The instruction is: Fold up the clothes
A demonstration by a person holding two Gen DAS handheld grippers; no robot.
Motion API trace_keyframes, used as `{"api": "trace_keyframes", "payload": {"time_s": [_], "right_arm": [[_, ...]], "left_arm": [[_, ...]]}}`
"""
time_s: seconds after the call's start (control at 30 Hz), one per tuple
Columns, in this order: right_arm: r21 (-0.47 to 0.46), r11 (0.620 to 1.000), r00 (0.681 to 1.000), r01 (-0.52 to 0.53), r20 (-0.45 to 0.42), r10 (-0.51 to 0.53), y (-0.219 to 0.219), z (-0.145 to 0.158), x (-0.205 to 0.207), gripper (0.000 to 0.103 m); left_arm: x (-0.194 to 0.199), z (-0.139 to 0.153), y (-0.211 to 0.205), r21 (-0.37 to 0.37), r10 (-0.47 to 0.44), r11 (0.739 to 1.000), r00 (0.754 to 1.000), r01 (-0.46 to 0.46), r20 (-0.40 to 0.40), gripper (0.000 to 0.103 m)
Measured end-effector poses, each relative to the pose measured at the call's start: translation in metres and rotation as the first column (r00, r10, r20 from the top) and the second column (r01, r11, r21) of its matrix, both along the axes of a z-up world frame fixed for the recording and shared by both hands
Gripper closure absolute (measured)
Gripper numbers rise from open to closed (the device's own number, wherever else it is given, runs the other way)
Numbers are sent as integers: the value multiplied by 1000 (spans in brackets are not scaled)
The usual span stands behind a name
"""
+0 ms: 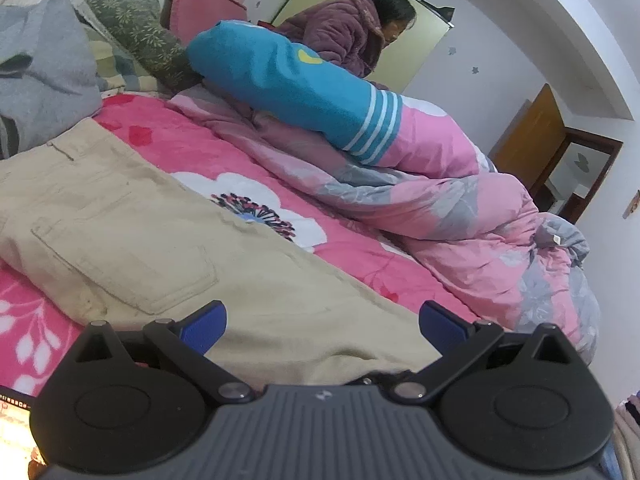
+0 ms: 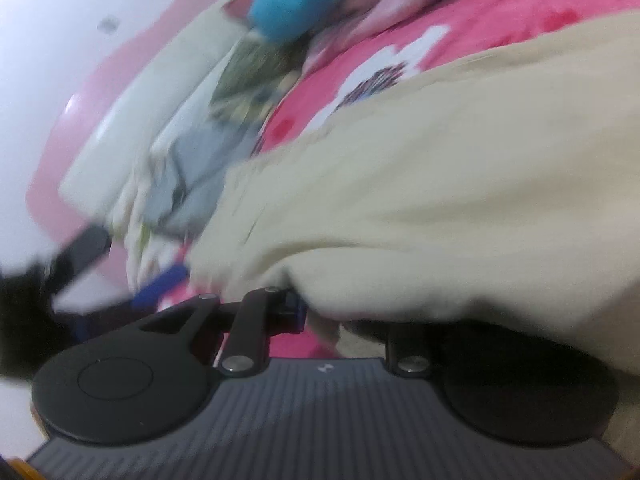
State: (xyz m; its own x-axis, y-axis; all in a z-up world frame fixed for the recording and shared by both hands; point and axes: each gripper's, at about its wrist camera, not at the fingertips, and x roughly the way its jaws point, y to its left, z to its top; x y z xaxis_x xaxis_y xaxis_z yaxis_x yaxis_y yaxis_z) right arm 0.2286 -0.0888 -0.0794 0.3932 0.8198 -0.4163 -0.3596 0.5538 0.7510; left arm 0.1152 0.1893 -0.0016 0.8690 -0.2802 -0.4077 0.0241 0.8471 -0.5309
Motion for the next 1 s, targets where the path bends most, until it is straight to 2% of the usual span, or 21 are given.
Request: {"api": "trace_keyframes", "payload": {"time_s": [0.1, 0.17, 0.23, 0.3, 0.4, 0.5, 0.6, 0.8, 0.9, 1.0], "right_arm": [[-3, 996, 996, -87, 18, 87, 18, -1, -6, 83], [8, 998, 998, -66, 16, 66, 16, 0, -5, 83], [53, 999, 1000, -5, -26, 6, 11, -4, 1, 85], [92, 996, 999, 8, -51, -3, 19, -9, 5, 85], [52, 995, 996, -91, -17, 92, 33, -4, -4, 84], [62, 993, 994, -96, -36, 98, 23, -4, -10, 85], [20, 995, 995, -99, -2, 99, 19, 1, -27, 85], [-22, 990, 990, -137, -24, 136, -8, 4, -74, 83], [-48, 997, 998, -54, 7, 54, -46, 13, -100, 77], [-81, 988, 991, 133, 40, -130, -101, 25, -117, 74]], "left_arm": [[0, 0, 1, 7, 6, 1000, 1000, -6, 2, 0], [2, -2, 3, 0, 13, 1000, 1000, -13, -6, 0], [3, -3, 4, -9, 16, 1000, 1000, -16, -13, 0], [3, -2, 4, -8, 17, 1000, 1000, -17, -10, 0], [3, -2, 4, 3, 21, 1000, 1000, -21, -5, 0], [5, -4, 5, 0, 22, 1000, 1000, -22, -13, 0], [8, -8, 1, 10, 20, 1000, 999, -20, -27, 0], [16, -17, -19, 89, 7, 996, 999, -3, -53, 0], [20, -23, -32, 170, 16, 985, 998, -5, -65, 0], [22, -26, -45, 252, 26, 968, 997, -9, -66, 0]]}}
